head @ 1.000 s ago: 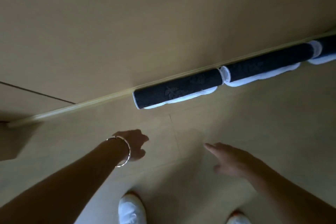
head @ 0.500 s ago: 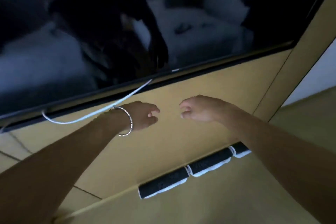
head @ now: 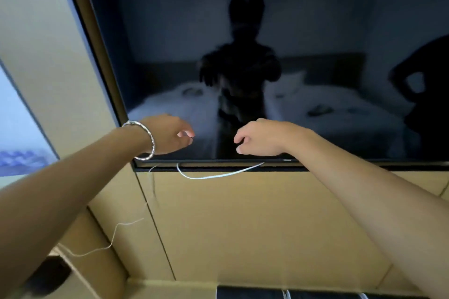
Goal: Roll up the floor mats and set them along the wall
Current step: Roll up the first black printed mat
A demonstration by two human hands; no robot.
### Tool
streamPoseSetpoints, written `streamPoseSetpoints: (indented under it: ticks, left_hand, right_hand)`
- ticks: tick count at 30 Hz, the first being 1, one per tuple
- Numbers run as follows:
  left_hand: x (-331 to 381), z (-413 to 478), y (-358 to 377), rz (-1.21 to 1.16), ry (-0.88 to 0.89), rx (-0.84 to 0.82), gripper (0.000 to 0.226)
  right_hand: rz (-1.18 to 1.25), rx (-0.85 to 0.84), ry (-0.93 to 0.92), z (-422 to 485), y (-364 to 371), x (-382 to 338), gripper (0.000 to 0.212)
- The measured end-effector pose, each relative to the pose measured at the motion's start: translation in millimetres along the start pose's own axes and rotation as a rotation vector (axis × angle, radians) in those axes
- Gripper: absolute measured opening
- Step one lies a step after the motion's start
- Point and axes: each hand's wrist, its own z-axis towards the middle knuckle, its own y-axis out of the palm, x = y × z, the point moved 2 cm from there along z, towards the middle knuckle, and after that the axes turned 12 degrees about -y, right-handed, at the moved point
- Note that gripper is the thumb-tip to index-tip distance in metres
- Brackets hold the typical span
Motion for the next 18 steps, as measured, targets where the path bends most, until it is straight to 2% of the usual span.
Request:
streamPoseSetpoints:
  ticks: [6,10,18]
  left_hand:
    - [-56.0,-48.1,-1.5,0.030,-0.106,0.048,0.029]
    - [-121.5,-99.9,3.7,0.000,-0.226,0.012,0.028]
    - [-295.6,-244.4,31.8,-0.049,-0.551,-0.030,0.028]
  right_hand:
    - [-0.083,-0.093,-0.149,29.6,-4.0,-78.7,0.037]
    - [-0.203,-0.158,-0.259,62.7,0.3,-144.6,0.037]
    - [-0.252,-0.248,-0.581,123.6,37.5,-377.2,0.037]
